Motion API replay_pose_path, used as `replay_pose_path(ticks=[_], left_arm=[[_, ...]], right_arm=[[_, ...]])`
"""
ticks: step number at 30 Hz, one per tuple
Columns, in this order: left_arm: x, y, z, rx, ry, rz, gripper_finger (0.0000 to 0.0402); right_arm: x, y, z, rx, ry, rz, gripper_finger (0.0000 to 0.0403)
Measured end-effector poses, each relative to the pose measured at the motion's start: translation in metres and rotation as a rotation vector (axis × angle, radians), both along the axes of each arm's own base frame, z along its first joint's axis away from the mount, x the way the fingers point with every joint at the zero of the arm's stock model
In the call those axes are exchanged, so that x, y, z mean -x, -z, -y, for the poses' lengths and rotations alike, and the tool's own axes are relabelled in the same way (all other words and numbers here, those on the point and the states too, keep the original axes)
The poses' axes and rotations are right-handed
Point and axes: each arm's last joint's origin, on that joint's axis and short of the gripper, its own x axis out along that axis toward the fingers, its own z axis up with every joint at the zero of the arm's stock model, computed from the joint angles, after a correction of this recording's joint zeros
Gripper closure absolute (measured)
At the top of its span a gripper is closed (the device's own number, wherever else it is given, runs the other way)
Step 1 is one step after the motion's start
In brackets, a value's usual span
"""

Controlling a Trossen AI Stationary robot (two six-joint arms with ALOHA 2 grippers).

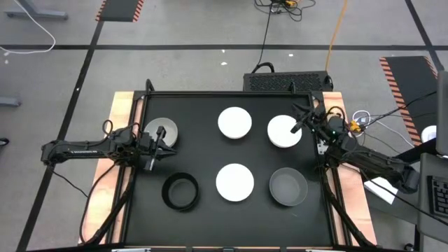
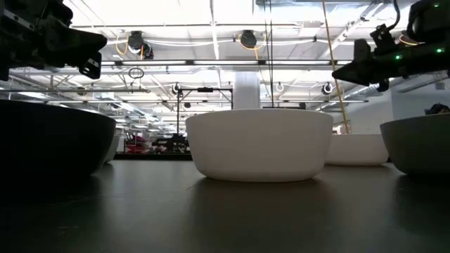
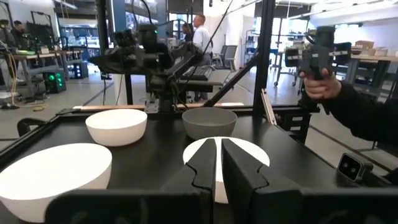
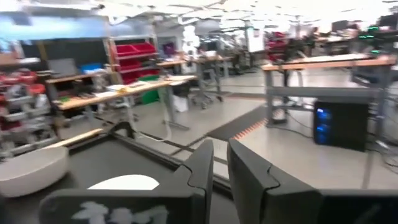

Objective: Nest bowls inside each other
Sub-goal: Stack the top right white bowl on the top middle white bowl

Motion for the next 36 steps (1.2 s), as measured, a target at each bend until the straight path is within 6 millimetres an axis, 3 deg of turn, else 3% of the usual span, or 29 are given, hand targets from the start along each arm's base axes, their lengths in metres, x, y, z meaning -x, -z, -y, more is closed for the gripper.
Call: replay_pose_path(ticks=[8,14,30,36], left_arm=[[0.0,0.0,0.0,-0.033,-0.002,0.005,0.0376],[0.0,0.001,0.0,-0.031,-0.001,-0.002,0.0376],[0.0,0.002,0.0,-0.025,-0.001,-0.018,0.0376],[0.0,0.003,0.0,-0.024,-0.001,-0.026,0.0376]], right_arm=[[-0.006,-0.007,0.019,-0.105,0.082,-0.141,0.0313],[-0.012,-0.018,0.028,-0.155,0.014,-0.196,0.0292],[-0.008,-0.01,0.037,-0.232,0.04,-0.276,0.0289],[-0.008,-0.027,0.038,-0.395,-0.064,-0.342,0.0288]])
